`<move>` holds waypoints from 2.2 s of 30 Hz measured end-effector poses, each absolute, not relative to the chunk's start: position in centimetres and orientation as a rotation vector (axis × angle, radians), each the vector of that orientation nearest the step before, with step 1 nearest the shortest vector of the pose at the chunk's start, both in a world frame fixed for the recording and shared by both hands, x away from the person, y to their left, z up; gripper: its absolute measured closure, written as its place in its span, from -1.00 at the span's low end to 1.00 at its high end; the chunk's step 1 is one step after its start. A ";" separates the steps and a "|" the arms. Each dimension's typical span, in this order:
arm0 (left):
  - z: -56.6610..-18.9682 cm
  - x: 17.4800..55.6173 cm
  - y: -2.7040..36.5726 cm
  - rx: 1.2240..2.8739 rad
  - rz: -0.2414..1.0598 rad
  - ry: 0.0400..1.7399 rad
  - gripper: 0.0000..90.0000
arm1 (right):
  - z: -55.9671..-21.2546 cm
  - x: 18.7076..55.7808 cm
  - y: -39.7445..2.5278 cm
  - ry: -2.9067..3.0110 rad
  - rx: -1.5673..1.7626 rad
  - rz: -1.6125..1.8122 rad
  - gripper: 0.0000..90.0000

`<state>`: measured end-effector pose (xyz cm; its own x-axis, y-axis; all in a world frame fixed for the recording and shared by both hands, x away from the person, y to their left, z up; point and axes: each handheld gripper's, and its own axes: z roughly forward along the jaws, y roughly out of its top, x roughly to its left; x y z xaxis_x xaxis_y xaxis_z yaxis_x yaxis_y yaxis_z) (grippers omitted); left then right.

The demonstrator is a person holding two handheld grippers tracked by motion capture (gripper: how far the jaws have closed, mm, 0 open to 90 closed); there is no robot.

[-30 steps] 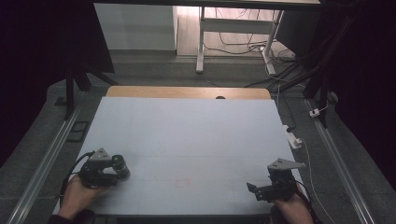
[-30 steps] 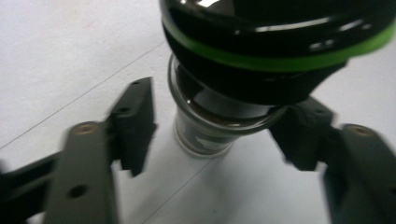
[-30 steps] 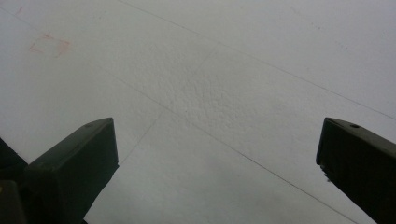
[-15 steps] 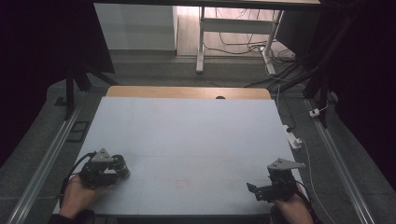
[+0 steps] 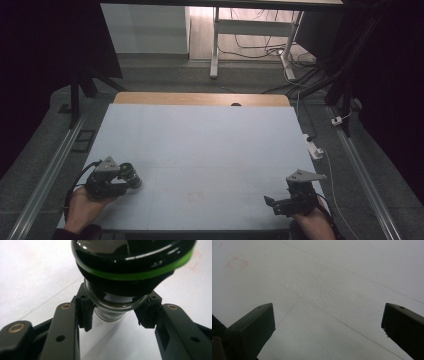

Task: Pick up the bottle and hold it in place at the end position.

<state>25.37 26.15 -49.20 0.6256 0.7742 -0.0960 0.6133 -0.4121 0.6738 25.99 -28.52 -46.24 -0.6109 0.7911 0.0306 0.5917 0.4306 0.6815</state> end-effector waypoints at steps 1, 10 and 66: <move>-49.0 25.4 26.1 2.153 0.299 1.080 0.19 | -46.2 26.0 -28.5 2.393 1.194 0.963 -1.00; -47.7 26.8 24.6 2.165 0.301 1.034 0.20 | -46.2 26.0 -28.5 2.394 1.197 0.961 -1.00; -46.8 40.6 7.5 2.256 0.219 0.865 0.19 | -46.1 25.9 -28.9 2.384 1.197 1.011 -1.00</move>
